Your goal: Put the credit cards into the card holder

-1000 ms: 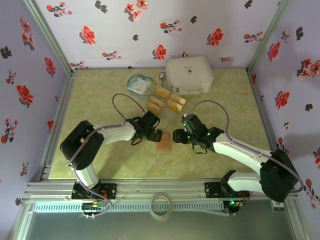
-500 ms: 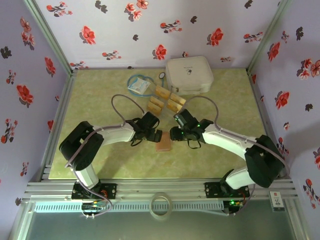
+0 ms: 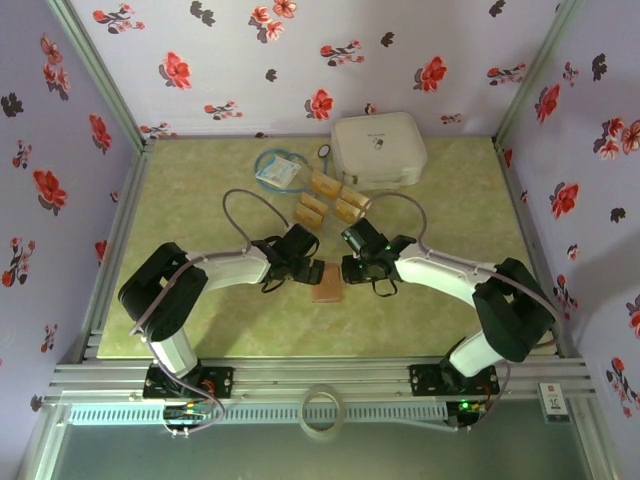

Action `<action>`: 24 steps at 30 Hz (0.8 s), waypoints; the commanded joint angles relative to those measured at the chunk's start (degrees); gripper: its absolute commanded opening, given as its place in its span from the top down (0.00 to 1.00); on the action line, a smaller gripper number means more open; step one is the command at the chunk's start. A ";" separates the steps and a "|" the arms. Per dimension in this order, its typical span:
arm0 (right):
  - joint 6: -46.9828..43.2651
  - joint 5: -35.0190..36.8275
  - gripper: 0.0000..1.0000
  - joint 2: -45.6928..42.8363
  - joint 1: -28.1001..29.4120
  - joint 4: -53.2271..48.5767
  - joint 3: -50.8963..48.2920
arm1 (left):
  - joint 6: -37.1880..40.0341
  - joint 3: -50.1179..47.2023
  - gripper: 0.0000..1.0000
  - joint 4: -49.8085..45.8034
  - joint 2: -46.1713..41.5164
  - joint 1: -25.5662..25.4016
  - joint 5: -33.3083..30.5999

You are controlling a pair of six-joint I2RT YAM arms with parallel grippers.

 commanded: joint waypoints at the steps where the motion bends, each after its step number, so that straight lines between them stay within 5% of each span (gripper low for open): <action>1: -0.45 -0.14 0.74 0.51 -0.38 -0.15 0.98 | 0.36 -1.80 0.00 -3.44 0.78 -0.69 -0.53; 12: -0.34 -1.41 1.00 -0.26 -0.44 0.68 0.20 | 0.27 -1.80 0.00 -3.23 0.78 -0.70 -0.53; 20: 0.42 -3.16 1.00 -1.55 -0.75 1.86 -0.56 | 0.37 -1.87 0.00 -3.30 0.67 -0.68 -0.49; 22: 0.44 -2.71 0.86 -1.66 -0.75 1.58 -0.55 | 0.40 -1.94 0.00 -3.17 0.68 -0.68 -0.53; 24: 0.49 -2.42 0.83 -1.79 -0.79 1.48 -0.64 | 0.36 -1.86 0.00 -3.15 0.69 -0.70 -0.53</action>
